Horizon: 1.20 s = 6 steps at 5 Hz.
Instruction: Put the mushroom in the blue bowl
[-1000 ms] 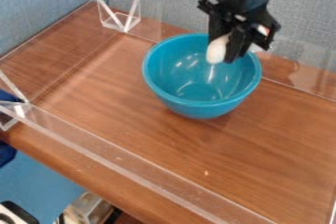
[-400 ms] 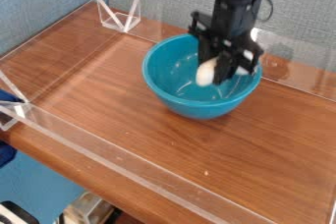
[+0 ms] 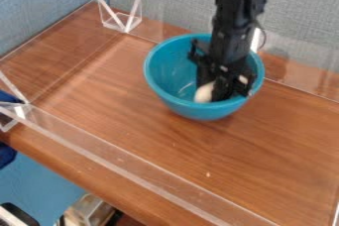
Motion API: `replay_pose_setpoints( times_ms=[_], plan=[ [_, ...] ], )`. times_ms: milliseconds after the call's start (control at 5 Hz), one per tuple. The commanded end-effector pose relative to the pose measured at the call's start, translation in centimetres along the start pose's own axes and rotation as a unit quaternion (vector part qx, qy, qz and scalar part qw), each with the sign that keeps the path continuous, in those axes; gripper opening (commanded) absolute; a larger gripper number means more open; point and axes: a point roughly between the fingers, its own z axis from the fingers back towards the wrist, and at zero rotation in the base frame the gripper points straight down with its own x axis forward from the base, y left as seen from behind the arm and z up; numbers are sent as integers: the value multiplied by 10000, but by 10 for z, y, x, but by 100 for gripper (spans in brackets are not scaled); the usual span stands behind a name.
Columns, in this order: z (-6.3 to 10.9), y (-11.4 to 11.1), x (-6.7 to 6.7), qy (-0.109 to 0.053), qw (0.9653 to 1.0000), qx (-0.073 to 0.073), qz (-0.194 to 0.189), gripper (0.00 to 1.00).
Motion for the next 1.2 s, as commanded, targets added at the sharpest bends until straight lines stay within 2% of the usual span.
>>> replay_pose_setpoints(
  times_ms=[0, 200, 1000],
  plan=[
    [15, 12, 14, -314, 9995, 41, 66, 0],
    [17, 16, 15, -320, 9994, 41, 87, 100],
    [43, 30, 13, -413, 9989, 167, 146, 100]
  ],
)
